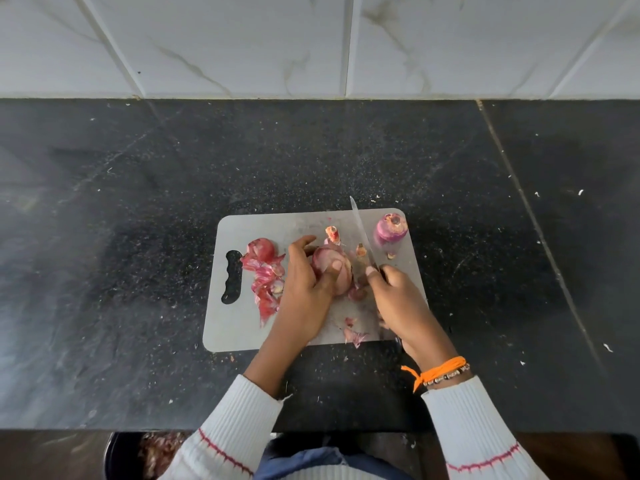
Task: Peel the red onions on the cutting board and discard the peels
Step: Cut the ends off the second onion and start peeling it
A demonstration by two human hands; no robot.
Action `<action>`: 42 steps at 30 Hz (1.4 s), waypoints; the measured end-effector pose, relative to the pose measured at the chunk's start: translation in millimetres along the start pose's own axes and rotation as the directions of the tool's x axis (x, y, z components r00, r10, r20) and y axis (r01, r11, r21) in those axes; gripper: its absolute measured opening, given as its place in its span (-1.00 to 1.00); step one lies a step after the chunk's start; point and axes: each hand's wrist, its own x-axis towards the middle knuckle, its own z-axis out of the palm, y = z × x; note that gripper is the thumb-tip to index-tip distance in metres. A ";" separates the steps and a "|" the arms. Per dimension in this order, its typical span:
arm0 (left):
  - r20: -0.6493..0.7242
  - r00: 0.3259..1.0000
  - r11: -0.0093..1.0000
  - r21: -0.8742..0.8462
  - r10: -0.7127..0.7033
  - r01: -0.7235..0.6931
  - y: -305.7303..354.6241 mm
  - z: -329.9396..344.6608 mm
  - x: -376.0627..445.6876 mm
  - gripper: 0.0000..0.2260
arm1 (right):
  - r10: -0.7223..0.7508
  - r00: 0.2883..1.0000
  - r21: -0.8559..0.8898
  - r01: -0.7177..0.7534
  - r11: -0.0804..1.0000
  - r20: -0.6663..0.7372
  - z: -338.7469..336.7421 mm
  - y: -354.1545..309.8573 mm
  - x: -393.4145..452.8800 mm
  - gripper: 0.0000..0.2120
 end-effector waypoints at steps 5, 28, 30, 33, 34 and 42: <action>0.087 0.992 0.996 0.021 -0.090 0.088 4.2 -16.5 -0.8 -0.44 | -0.046 0.999 0.086 0.047 0.995 -0.013 8.5 0.2 1.2 -0.74; -0.002 0.990 0.877 0.464 0.139 -0.122 -9.0 9.4 -19.3 -0.42 | -0.094 0.995 -0.115 0.092 0.989 -0.014 -5.4 -4.6 -50.5 -0.64; -0.005 0.989 0.862 0.491 0.149 -0.127 -6.9 11.3 -19.2 -0.41 | -0.108 0.994 -0.121 0.106 0.987 -0.006 -3.2 -7.1 -57.7 -0.66; 0.009 0.987 0.849 0.508 0.162 -0.143 -3.5 13.3 -18.1 -0.40 | -0.123 0.992 -0.221 0.116 0.968 -0.018 -0.4 -7.6 -61.1 -0.70; 0.007 0.985 0.847 0.509 0.172 -0.152 -2.6 13.4 -17.7 -0.40 | -0.126 0.992 -0.248 0.117 0.962 -0.023 0.1 -7.6 -61.0 -0.70; -0.007 0.975 0.858 0.477 0.223 -0.192 -4.8 13.5 -14.1 -0.48 | -0.117 0.993 -0.286 0.109 0.952 -0.010 3.9 -9.4 -45.6 -0.73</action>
